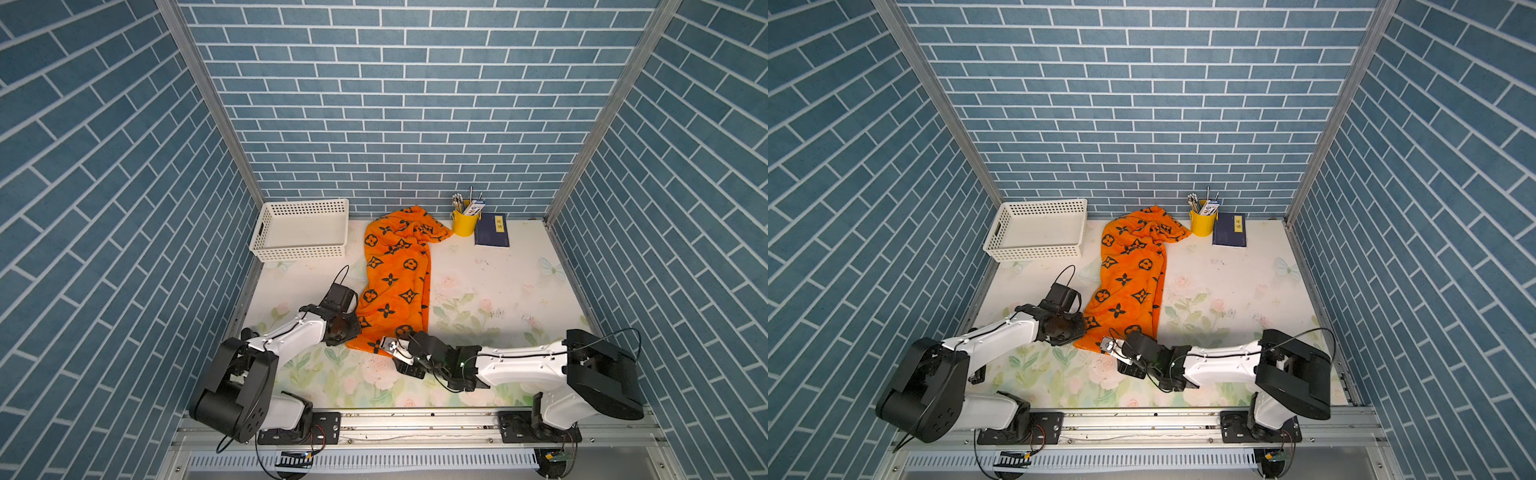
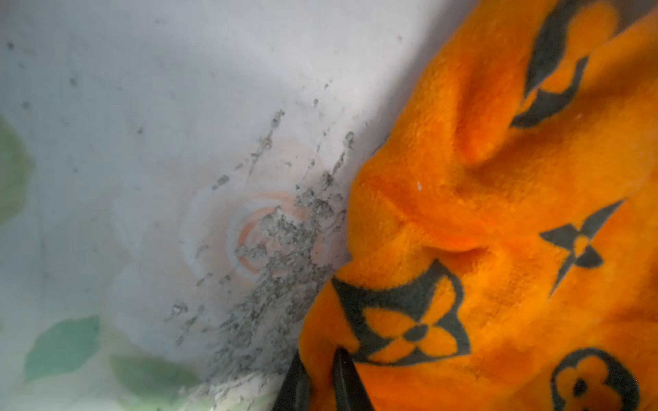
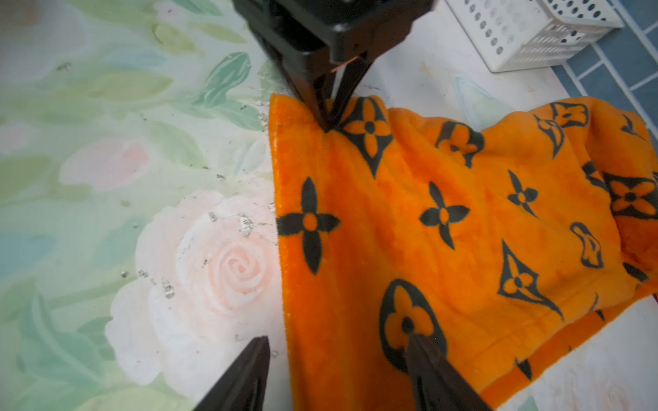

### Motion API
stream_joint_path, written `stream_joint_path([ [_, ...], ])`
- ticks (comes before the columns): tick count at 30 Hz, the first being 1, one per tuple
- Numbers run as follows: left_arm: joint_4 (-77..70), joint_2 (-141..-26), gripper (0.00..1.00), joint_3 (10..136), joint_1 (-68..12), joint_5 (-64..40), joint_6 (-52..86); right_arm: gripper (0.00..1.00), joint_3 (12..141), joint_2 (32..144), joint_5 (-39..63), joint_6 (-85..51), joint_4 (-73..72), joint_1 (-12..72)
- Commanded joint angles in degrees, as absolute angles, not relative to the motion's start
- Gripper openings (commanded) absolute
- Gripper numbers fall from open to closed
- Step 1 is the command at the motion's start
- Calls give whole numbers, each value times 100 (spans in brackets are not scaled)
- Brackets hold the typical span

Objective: Roll up the pillowcase
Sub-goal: Roll the pillowcase at the center of the board.

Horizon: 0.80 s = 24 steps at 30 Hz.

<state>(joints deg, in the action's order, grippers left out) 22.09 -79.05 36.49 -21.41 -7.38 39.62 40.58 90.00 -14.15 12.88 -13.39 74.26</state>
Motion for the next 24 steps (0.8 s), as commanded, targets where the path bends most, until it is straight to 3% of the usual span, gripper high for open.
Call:
stream_joint_path([
  [1, 2419, -7783, 52, 3760, -2109, -705, 3897, 60, 4298, 9361, -1622, 1892, -1674, 7464],
  [2, 2485, -7716, 60, 3800, -2103, -636, 3920, 60, 4330, 9457, -1600, 1964, -1693, 7470],
  [4, 2680, -7531, 62, 3883, -2052, -506, 3979, 58, 4381, 9640, -1571, 2150, -1754, 7484],
  [9, 2960, -6936, 83, 3964, -1667, -441, 4184, 51, 4642, 10103, -1573, 2388, -1856, 7506],
  [11, 3056, -6724, 97, 3999, -1507, -424, 4226, 52, 4744, 10320, -1579, 2458, -1819, 7514],
  [16, 3237, -6453, 100, 4090, -1346, -343, 4254, 52, 4804, 10669, -1759, 2537, -1941, 7509],
  [18, 3296, -6376, 100, 4121, -1312, -309, 4256, 42, 4795, 10708, -1738, 2533, -1934, 7509],
  [23, 3332, -6204, 100, 4192, -1248, -236, 4279, 0, 4833, 10643, -1653, 2445, -1849, 7498],
  [24, 3331, -6190, 100, 4207, -1243, -220, 4279, 0, 4838, 10593, -1632, 2411, -1839, 7492],
])
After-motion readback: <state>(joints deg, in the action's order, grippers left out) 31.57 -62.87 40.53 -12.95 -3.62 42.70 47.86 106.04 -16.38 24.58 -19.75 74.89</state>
